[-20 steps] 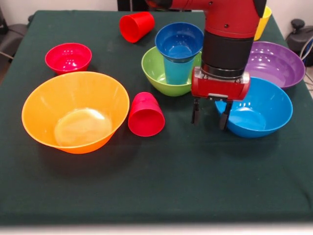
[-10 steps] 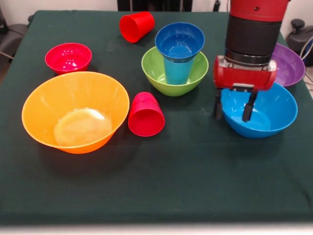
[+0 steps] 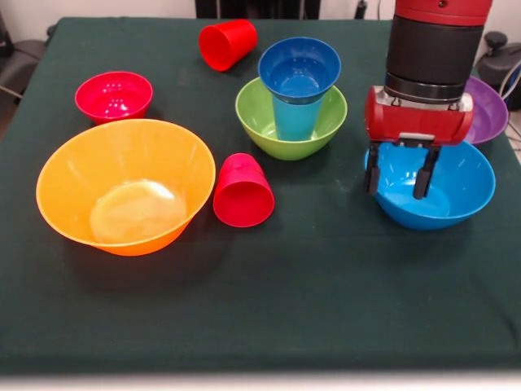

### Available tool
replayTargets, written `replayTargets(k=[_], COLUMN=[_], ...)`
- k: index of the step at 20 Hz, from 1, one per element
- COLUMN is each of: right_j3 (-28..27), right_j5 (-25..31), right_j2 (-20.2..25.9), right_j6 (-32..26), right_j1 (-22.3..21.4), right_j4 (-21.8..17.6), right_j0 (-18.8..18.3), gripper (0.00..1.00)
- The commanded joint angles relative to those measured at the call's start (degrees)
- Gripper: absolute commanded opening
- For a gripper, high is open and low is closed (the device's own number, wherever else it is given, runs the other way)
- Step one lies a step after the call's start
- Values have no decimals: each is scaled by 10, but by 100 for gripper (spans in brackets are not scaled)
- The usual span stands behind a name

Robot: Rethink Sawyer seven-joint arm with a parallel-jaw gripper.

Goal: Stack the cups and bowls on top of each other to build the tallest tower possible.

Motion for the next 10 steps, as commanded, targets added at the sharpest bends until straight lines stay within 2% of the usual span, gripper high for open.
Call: replayTargets(k=[1,10], right_j3=[38,42], right_j5=[-15,-7], right_j2=[8,10], right_j6=[-5,-13], right_j1=[14,26], right_j4=[-21,-21], right_j0=[0,-3], gripper=[100,100])
